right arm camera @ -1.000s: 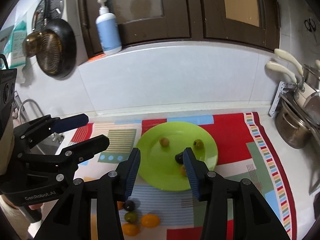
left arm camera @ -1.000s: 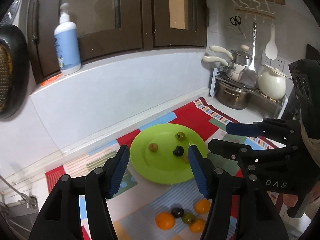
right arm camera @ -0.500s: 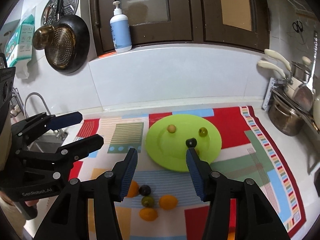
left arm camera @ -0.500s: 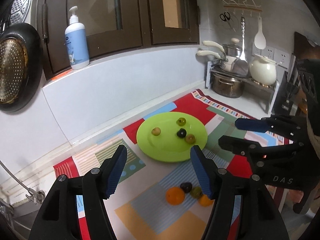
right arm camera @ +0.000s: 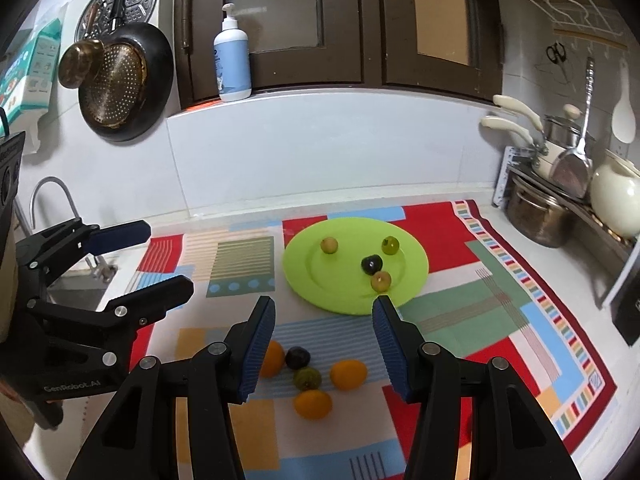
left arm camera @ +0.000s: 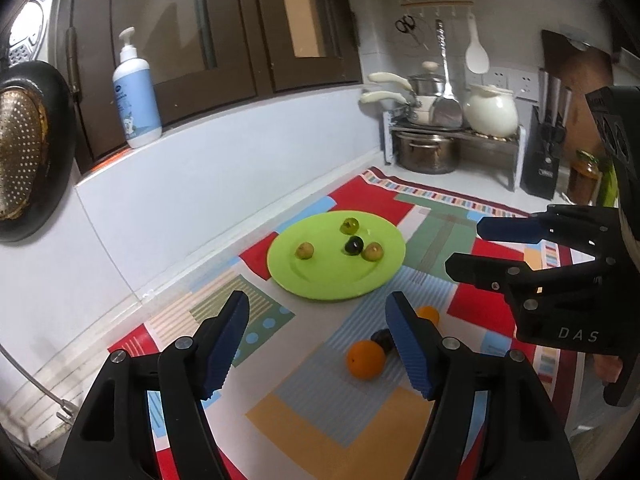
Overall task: Organize fruits
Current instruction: 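Withdraw both open grippers from the plate toward the remaining fruits, then grasp a large orange with the left gripper while the right gripper grasps another orange, then carry both oranges over the green plate with both grippers, then open both grippers to release the oranges onto the plate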
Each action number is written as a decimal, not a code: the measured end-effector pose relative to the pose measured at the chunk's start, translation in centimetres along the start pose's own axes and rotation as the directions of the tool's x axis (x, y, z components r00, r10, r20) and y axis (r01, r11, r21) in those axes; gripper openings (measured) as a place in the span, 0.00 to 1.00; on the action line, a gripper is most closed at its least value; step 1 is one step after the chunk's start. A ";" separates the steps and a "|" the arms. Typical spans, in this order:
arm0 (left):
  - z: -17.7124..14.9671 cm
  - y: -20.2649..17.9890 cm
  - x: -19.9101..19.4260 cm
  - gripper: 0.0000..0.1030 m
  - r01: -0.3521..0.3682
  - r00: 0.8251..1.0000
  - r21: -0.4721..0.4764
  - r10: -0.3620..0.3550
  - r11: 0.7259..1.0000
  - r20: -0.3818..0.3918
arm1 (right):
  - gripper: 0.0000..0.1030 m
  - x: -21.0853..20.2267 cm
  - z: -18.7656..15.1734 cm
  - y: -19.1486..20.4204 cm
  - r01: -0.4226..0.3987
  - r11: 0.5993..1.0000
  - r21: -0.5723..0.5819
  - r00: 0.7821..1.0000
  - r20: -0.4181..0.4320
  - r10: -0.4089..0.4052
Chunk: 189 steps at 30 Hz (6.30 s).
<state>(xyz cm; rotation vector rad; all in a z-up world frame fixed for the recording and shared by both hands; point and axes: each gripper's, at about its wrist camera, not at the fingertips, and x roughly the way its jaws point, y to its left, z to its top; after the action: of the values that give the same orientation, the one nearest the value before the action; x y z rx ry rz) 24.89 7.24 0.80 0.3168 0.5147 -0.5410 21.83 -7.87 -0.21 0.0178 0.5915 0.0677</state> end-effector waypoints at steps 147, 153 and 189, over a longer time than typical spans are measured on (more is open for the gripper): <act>10.9 -0.4 11.9 0.39 -0.111 0.988 -0.204 0.086 0.973 -0.128 | 0.36 9.1 10.9 -9.9 -0.254 0.963 -0.091 0.966 -0.073 0.248; 11.0 0.7 14.3 0.39 -0.108 0.986 -0.206 0.078 0.973 -0.148 | 0.36 11.6 11.6 -10.0 -0.258 0.962 -0.092 0.964 -0.095 0.250; 7.9 3.5 27.8 0.40 -0.039 0.960 -0.204 -0.020 0.978 -0.280 | 0.37 26.6 10.0 -11.4 -0.289 0.956 -0.052 0.923 -0.281 0.264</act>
<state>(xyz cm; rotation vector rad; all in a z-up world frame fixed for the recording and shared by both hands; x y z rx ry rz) 50.31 -4.45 -7.17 0.1966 0.8390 -0.4301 50.09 -17.40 -7.14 0.0020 0.8577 0.3785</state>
